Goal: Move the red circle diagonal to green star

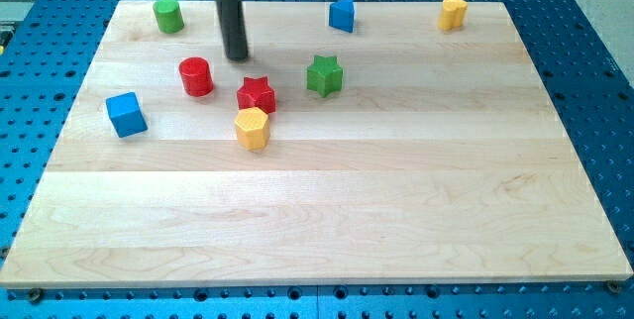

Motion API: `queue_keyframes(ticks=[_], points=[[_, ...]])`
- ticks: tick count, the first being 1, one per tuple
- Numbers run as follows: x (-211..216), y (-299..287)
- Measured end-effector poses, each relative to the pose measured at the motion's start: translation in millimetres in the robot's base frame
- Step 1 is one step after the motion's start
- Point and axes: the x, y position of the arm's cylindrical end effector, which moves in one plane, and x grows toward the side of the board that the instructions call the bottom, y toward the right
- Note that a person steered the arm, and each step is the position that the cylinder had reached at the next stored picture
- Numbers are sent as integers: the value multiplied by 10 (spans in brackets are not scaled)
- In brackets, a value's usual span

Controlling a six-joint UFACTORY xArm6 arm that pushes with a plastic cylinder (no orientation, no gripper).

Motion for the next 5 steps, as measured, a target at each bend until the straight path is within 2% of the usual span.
queue_keyframes(ticks=[1, 2, 4, 5], points=[[-282, -742], [468, -881], [523, 865], [987, 947]])
